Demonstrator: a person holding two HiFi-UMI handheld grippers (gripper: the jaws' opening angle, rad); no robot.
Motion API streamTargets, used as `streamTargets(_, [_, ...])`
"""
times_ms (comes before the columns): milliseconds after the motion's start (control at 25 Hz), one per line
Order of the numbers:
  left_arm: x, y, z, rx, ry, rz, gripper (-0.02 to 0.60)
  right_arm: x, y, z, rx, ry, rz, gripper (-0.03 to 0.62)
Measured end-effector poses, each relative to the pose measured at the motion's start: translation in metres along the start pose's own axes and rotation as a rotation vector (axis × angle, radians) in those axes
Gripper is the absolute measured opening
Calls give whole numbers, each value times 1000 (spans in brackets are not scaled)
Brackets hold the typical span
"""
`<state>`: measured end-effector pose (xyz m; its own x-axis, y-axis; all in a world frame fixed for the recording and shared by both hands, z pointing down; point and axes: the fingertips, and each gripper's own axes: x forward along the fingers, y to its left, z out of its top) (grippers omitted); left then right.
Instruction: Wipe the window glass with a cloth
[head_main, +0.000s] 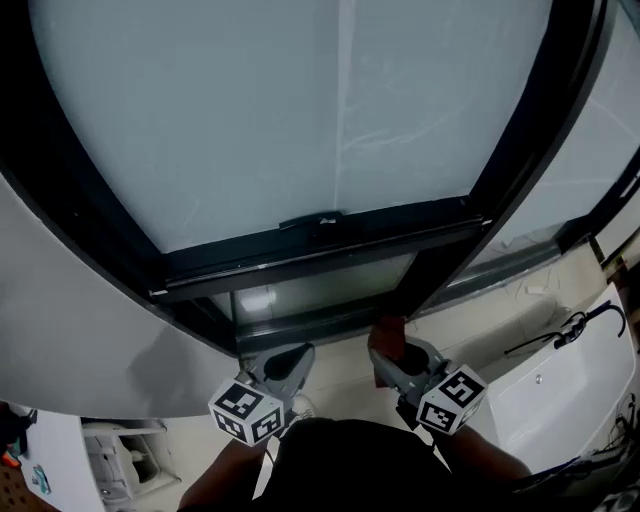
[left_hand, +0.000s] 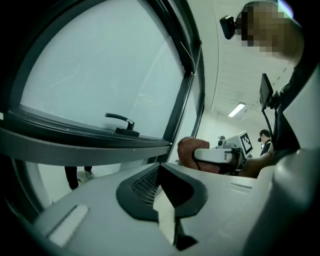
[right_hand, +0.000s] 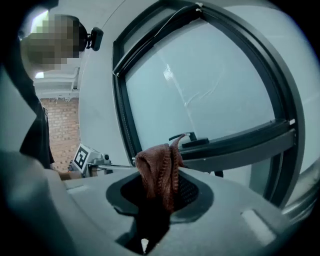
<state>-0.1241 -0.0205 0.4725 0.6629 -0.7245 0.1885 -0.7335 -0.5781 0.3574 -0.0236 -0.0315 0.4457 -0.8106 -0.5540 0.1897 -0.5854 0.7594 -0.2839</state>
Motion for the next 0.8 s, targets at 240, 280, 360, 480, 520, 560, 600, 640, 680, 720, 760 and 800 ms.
streamTargets(240, [17, -82, -21, -113, -58, 36, 17, -86, 12, -32, -26, 9, 85, 86])
streamTargets(280, [18, -100, -27, -114, -58, 40, 17, -101, 13, -38, -30, 7, 94, 86])
streamTargets(360, [17, -138, -45, -100, -40, 46, 17, -133, 14, -48, -26, 2, 108, 86])
streamTargets(480, [14, -194, -79, -31, 8, 49, 17, -177, 22, -60, -15, -9, 140, 86])
streamTargets(520, [12, -209, -89, -14, 20, 60, 17, -189, 25, -65, -13, -8, 153, 86])
streamTargets(560, [10, -223, -96, -16, 24, 71, 17, -200, 28, -71, -12, -3, 164, 86])
streamTargets(600, [7, -235, -103, -34, 21, 80, 17, -210, 32, -76, -13, 2, 174, 86])
streamTargets(640, [3, -246, -108, -58, 16, 87, 17, -219, 36, -81, -13, 7, 182, 86])
streamTargets(680, [-1, -255, -113, -78, 14, 94, 17, -226, 41, -85, -14, 11, 190, 86])
streamTargets(720, [-6, -263, -118, -88, 16, 102, 17, -233, 46, -89, -16, 13, 198, 86])
streamTargets(760, [-11, -269, -123, -91, 21, 112, 17, -239, 51, -92, -21, 15, 204, 86])
streamTargets(800, [-17, -272, -127, -91, 25, 124, 17, -244, 55, -94, -28, 15, 209, 86])
